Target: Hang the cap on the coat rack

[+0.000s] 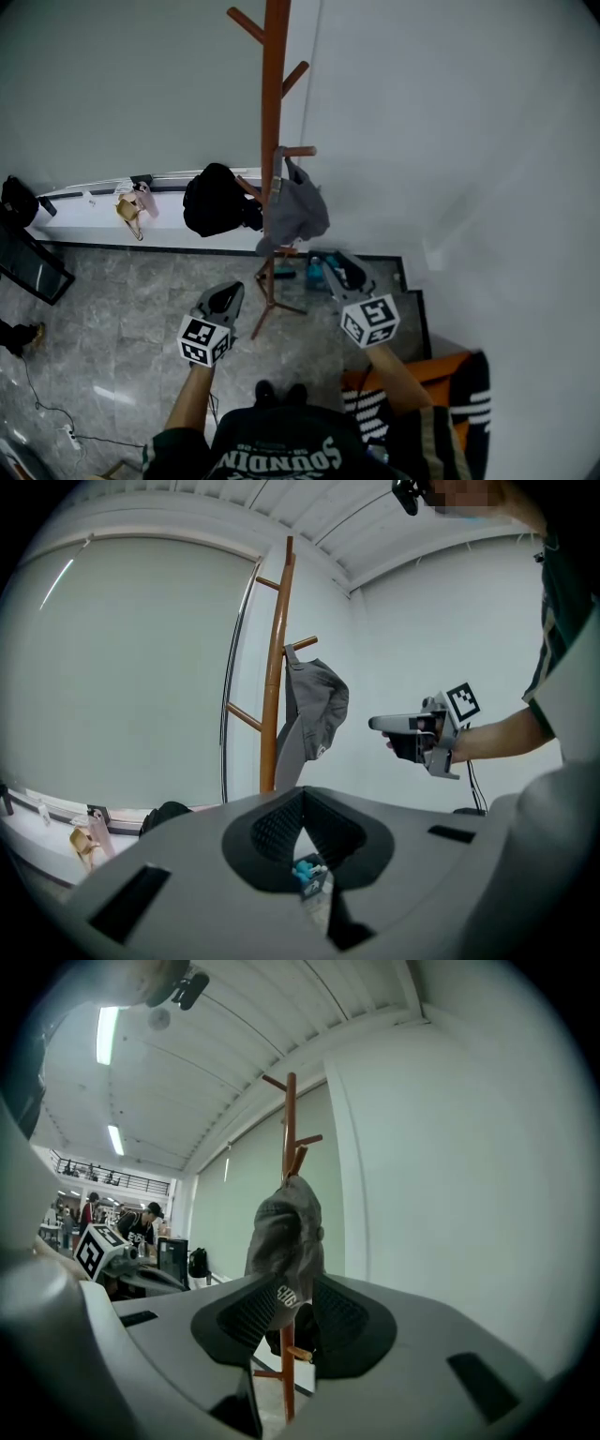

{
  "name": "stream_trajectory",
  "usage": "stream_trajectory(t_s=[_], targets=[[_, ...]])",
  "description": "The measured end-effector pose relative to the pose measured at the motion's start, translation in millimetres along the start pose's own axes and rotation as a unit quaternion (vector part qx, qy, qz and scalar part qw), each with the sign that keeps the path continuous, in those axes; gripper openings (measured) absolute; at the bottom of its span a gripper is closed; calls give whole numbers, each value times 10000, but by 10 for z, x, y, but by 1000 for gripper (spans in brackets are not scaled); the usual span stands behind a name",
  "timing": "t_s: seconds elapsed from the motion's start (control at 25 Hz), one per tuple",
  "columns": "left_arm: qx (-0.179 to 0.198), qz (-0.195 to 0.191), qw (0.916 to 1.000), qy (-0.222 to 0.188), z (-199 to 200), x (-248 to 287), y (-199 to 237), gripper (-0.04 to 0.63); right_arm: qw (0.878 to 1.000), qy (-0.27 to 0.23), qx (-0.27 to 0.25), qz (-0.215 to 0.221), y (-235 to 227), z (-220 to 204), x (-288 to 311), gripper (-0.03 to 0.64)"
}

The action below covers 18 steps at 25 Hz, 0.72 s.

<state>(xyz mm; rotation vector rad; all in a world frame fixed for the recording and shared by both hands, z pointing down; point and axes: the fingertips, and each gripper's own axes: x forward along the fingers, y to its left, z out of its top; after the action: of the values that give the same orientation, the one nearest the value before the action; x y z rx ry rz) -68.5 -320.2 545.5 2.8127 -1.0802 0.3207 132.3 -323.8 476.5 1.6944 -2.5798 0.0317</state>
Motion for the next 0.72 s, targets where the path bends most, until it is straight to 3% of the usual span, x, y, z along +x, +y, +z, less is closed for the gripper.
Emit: stream_trajectory(t_s=[0.2, 0.4, 0.72], targets=[[-8, 3, 10000, 0, -31, 1, -35, 0, 9991, 314, -277, 98, 253, -294, -123, 88], [-92, 14, 10000, -8, -83, -17, -83, 2, 9987, 407, -312, -25, 361, -513, -264, 4], [-109, 1, 9999, -48, -131, -57, -191, 0, 9989, 380, -128, -242, 383, -697, -362, -3]])
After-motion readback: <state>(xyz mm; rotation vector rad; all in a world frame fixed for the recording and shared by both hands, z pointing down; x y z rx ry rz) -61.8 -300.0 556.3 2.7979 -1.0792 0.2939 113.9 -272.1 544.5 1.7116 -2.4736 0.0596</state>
